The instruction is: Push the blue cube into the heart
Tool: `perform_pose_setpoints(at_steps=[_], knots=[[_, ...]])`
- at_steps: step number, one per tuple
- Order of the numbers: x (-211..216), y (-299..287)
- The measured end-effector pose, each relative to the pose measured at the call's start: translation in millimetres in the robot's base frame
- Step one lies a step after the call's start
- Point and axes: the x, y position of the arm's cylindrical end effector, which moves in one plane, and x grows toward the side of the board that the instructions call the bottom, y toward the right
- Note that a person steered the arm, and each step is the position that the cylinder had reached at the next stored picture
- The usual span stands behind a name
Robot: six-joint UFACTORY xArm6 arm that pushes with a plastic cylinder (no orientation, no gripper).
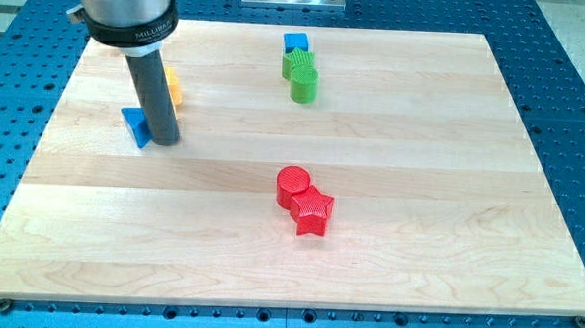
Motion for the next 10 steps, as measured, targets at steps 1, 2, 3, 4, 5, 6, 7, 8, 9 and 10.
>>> perform_pose_setpoints(at_steps=[1,2,3,4,5,6,7,8,9,10], knots=[[0.0,10.8],[0.0,44.2],[6.6,50.4],[1.4,120.3],[-0.8,205.9],[-42.8,269.7],[-93.3,267.8],[-137.0,238.3],[-156.3,189.2],[-156.3,124.4]])
